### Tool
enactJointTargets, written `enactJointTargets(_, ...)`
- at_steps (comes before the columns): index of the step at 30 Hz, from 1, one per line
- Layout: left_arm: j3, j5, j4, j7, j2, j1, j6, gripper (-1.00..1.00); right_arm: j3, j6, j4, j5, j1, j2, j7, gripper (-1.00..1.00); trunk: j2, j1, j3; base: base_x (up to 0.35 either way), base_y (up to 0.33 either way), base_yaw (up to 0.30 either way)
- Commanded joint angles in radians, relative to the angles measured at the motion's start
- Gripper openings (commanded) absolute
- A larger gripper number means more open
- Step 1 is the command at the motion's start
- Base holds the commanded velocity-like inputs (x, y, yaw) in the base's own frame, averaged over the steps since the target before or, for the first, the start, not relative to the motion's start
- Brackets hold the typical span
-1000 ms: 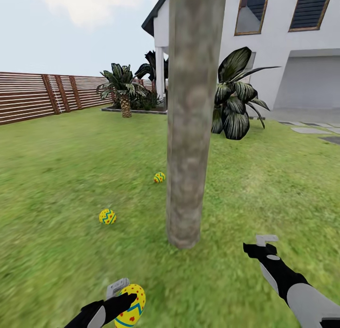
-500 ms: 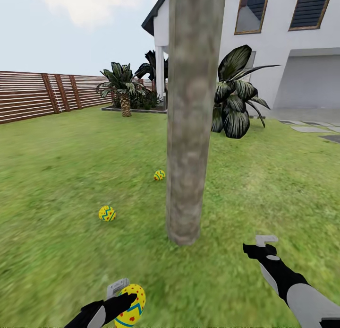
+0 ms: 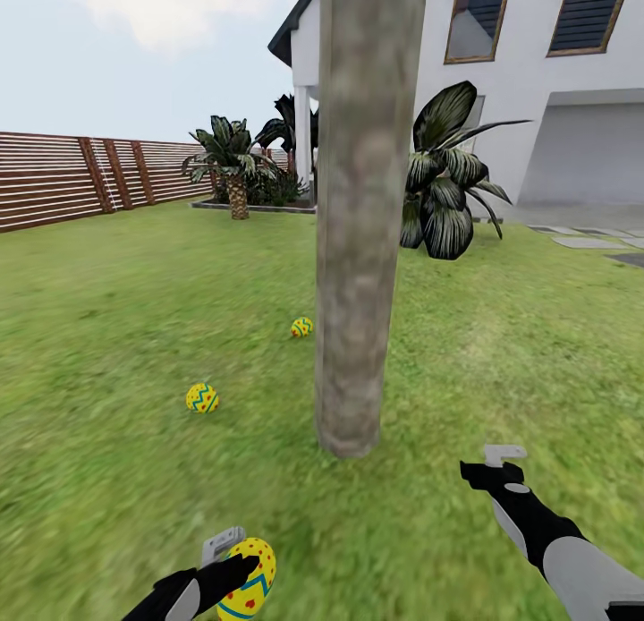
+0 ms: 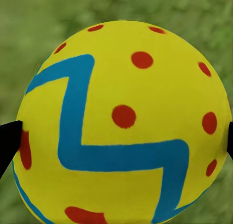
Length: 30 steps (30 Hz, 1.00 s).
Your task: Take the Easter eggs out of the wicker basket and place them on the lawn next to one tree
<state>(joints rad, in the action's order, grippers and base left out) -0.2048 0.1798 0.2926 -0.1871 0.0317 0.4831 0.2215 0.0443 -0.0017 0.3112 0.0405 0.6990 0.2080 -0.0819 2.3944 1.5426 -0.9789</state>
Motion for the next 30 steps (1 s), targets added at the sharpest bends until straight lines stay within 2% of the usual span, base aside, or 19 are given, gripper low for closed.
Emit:
enactJointTargets(1, -0.005, 0.007, 0.002, -0.003, 0.001, 0.0, 0.009, -1.0, 0.005, -0.001, 0.0, 0.005, 0.0, 0.0, -0.004, 1.0, 0.008, 0.004, -0.004, 0.0, 0.0, 0.0)
enactJointTargets(15, -0.005, 0.007, 0.002, -0.003, 0.003, 0.0, 0.009, -1.0, 0.005, 0.0, 0.0, 0.004, 0.0, -0.001, -0.004, 1.0, 0.106, 0.057, -0.048, 0.0, 0.0, 0.0)
enactJointTargets(17, -0.005, 0.007, 0.002, -0.003, 0.004, 0.0, 0.009, -1.0, 0.005, 0.0, 0.0, 0.004, 0.0, -0.001, -0.004, 1.0, 0.106, 0.058, -0.056, 0.0, 0.0, 0.0)
enactJointTargets(23, -0.005, 0.009, 0.002, -0.005, 0.002, 0.0, 0.007, -1.0, 0.002, -0.003, -0.001, 0.008, 0.0, 0.009, -0.003, 1.0, 0.106, 0.058, -0.056, 0.0, 0.0, 0.0)
enactJointTargets(30, -0.005, 0.009, 0.002, -0.005, 0.004, 0.0, 0.007, -1.0, 0.002, -0.003, 0.0, 0.009, 0.0, 0.001, -0.003, 1.0, 0.106, 0.058, -0.056, 0.0, 0.0, 0.0)
